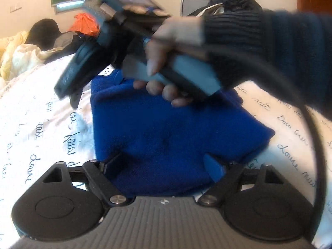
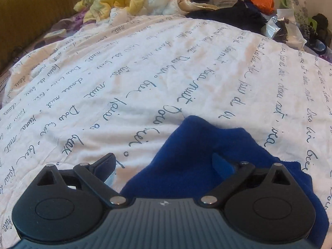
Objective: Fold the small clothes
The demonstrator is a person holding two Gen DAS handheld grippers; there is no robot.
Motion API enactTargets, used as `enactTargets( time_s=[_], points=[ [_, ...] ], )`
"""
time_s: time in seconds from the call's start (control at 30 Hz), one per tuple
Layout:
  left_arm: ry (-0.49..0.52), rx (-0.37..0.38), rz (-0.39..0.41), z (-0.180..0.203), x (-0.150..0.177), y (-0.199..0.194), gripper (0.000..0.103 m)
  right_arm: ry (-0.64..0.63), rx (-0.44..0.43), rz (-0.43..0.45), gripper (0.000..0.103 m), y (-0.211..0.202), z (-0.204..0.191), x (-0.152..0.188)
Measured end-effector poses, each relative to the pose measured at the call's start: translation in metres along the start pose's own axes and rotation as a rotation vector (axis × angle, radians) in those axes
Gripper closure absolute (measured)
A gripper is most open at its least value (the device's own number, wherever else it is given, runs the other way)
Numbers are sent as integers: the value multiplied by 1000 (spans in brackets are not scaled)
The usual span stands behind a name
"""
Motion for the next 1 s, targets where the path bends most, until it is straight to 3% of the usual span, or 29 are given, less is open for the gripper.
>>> enactTargets(
  time_s=[0.07,0.2,0.33,0.4,0.43,0.5,0.63,0.7,0.77,0.8,0.83,0.9,1.0],
  points=[
    [-21,18,25,-5,1,-14,22,63,-81,67,4,-29,7,13],
    [-15,74,78,-7,-7,-29,17,252,-218,240,4,-105,56,65],
    [16,127,42,-2,-28,2,15,416,-416,182,4,-107,84,113],
    [30,109,8,2,-28,25,13,423,-378,132,4,-84,91,127],
    [70,87,24,5,-28,26,12,378,-394,191,4,-83,93,132],
    [121,61,12,10,-24,21,14,391,-419,203,5,-86,99,137],
    [58,95,43,-4,-17,-9,16,417,-290,206,3,-119,94,142],
    [22,129,61,-8,-21,-14,12,409,-390,241,3,-131,87,149],
    [7,132,-9,-8,-29,4,12,412,-494,202,4,-119,82,150],
    [5,132,-51,-9,-27,13,13,411,-468,162,4,-105,83,151],
    [25,113,-35,-8,-26,13,13,413,-426,127,6,-92,88,155],
    [45,91,-33,-5,-24,1,18,460,-448,171,8,-101,96,162],
    [6,106,19,-12,-7,-27,10,453,-376,212,6,-137,86,183]
  ],
)
Point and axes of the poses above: each gripper's, at about its wrist camera, not at the fingertips, and y roughly the way its jaws point, z to its right, x to its underside, the point moved 5 cm from there along y, roughly the way its jaws point, and after that the axes turned 13 degrees about -z, right-handed, at the moved point
